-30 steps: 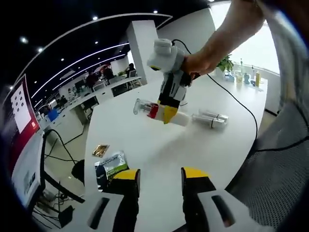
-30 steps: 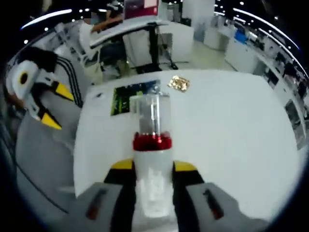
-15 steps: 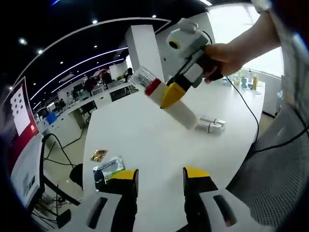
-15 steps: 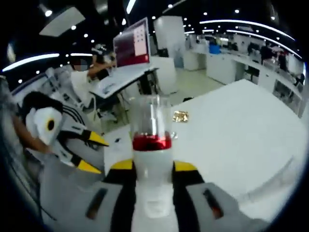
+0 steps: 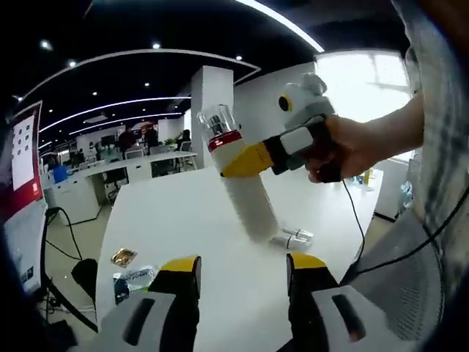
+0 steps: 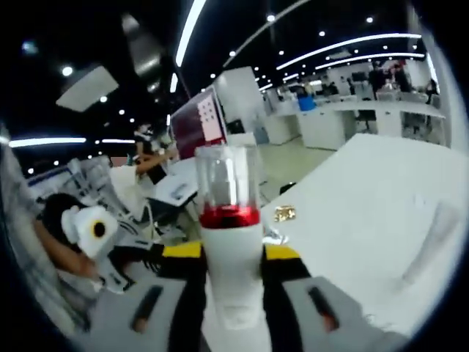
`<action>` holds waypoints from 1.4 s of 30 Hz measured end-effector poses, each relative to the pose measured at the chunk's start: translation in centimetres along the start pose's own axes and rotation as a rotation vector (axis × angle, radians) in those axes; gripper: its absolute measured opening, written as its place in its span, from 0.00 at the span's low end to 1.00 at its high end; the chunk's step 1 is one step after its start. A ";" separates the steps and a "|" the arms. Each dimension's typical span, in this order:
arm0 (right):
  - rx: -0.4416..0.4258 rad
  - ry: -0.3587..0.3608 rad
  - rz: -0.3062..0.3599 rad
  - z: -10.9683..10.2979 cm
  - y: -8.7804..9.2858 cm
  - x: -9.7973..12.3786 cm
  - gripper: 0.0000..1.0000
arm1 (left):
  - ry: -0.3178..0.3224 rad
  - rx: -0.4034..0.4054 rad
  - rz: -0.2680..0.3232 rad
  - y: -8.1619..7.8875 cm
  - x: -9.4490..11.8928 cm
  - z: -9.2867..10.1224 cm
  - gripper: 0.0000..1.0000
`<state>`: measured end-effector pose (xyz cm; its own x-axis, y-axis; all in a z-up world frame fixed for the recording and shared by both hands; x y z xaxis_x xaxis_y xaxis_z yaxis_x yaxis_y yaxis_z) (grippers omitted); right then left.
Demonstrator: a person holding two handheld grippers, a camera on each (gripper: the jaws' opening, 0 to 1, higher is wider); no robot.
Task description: Arrange the skincare products in the storage area until every visible bottle or jar stands upright without overlapping.
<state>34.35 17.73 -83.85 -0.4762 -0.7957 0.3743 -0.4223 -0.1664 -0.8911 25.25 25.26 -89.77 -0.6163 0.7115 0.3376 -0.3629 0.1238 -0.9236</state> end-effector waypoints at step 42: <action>0.106 0.119 0.052 -5.6 0.9 2.1 0.28 | 0.092 0.116 0.226 -5.0 -2.6 1.7 0.28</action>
<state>28.66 19.16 -82.40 -0.5864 -0.7311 0.3488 -0.3140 -0.1918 -0.9299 27.48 21.63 -85.77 -0.6262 0.7729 0.1025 -0.3047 -0.1215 -0.9447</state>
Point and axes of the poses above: the point that each gripper's makers call its tool centre point, and the gripper's own axes: x roughly backward along the fingers, z roughly to its right, y roughly out of its underside, the point moved 4 cm from there along x, roughly backward along the fingers, and after that the axes turned 13 degrees about y, right-handed, at the moved point
